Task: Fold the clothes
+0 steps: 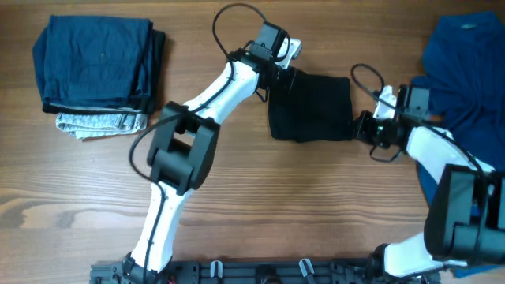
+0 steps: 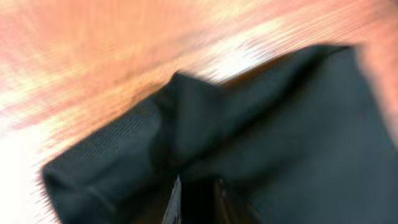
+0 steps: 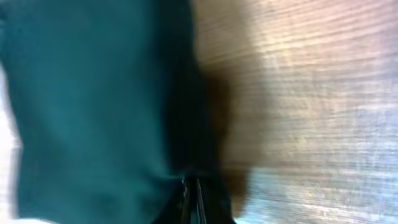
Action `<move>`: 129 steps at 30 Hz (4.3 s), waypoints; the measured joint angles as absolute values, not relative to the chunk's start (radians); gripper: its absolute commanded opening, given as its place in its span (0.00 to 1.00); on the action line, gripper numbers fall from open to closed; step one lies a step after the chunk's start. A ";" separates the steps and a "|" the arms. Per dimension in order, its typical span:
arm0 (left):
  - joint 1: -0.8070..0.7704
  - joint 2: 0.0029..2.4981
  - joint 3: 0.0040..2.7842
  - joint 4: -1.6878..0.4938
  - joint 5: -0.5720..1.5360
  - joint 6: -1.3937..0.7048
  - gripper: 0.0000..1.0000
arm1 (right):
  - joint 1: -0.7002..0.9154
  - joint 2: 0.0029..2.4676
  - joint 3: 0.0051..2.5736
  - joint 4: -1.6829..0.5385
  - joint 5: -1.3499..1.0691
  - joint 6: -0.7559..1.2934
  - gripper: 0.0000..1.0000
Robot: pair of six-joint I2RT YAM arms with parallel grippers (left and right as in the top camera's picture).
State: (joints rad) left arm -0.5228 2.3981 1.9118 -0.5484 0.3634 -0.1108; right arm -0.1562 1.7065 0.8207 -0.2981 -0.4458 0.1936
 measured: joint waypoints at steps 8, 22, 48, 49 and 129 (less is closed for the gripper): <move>-0.521 2.268 1.916 -0.588 0.345 -0.173 0.81 | -0.162 1.718 0.932 -0.469 -0.421 0.215 0.58; -0.613 2.299 1.862 -0.840 0.049 -0.381 0.93 | -0.359 1.686 1.004 -0.505 -0.313 0.212 0.99; -0.657 2.331 1.872 -0.799 -0.054 -0.402 0.04 | -0.359 1.686 1.004 -0.462 -0.312 0.212 1.00; -0.656 2.314 1.866 -0.798 -0.079 -0.403 0.04 | -0.359 1.686 1.004 -0.462 -0.312 0.212 0.99; 0.355 1.975 1.845 -0.968 0.369 -0.332 0.04 | -0.359 1.686 1.004 -0.458 -0.312 0.212 0.99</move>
State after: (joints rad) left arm 0.3546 1.9751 1.8446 -0.9676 0.3691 -0.3317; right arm -0.3592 1.6859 1.0042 -0.4583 -0.3119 0.2123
